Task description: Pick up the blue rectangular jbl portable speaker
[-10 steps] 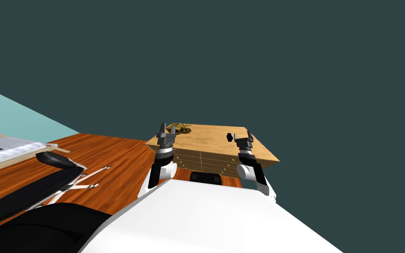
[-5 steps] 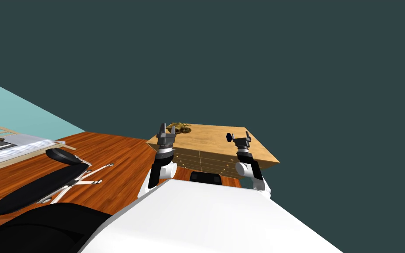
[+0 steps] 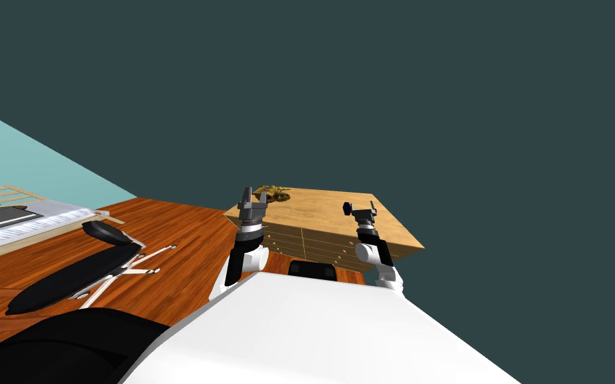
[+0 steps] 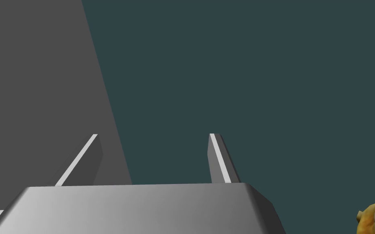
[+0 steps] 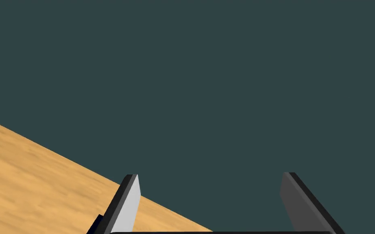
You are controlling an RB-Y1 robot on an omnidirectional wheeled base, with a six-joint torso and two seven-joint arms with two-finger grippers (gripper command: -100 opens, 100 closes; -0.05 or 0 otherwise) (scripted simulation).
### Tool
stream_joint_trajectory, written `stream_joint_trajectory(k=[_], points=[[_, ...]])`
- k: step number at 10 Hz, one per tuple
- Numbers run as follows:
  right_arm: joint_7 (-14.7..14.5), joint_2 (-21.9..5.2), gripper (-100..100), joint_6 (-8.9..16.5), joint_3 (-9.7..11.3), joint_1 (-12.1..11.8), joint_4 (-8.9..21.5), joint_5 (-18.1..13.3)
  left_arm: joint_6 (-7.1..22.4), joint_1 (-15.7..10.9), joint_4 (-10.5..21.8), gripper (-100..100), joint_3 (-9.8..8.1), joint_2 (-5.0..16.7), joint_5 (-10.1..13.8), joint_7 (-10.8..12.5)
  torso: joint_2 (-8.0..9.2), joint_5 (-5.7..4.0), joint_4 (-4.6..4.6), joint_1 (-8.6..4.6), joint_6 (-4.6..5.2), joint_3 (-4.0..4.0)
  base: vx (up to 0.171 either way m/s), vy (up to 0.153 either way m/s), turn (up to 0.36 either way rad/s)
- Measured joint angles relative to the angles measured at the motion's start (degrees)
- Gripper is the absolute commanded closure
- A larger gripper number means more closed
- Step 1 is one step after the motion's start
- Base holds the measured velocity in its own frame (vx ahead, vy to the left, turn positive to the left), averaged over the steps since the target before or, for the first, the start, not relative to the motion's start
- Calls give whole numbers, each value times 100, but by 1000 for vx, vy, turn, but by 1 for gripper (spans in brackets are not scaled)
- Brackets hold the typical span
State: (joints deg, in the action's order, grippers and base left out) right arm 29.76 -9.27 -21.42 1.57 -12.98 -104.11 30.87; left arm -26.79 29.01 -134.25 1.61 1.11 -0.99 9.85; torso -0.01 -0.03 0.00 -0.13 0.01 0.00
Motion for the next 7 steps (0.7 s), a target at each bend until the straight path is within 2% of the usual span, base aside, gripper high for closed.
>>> stream_joint_trajectory(k=[3,7], points=[[433,11,-100,63,12,180,319,350,0,0,0,0,0,0,0,0,3,2,0,8,0,1,-17,-21,56],[976,94,-100,266,-27,459,703,852,0,0,0,0,0,0,0,0,2,2,0,8,0,1,-9,-12,34]])
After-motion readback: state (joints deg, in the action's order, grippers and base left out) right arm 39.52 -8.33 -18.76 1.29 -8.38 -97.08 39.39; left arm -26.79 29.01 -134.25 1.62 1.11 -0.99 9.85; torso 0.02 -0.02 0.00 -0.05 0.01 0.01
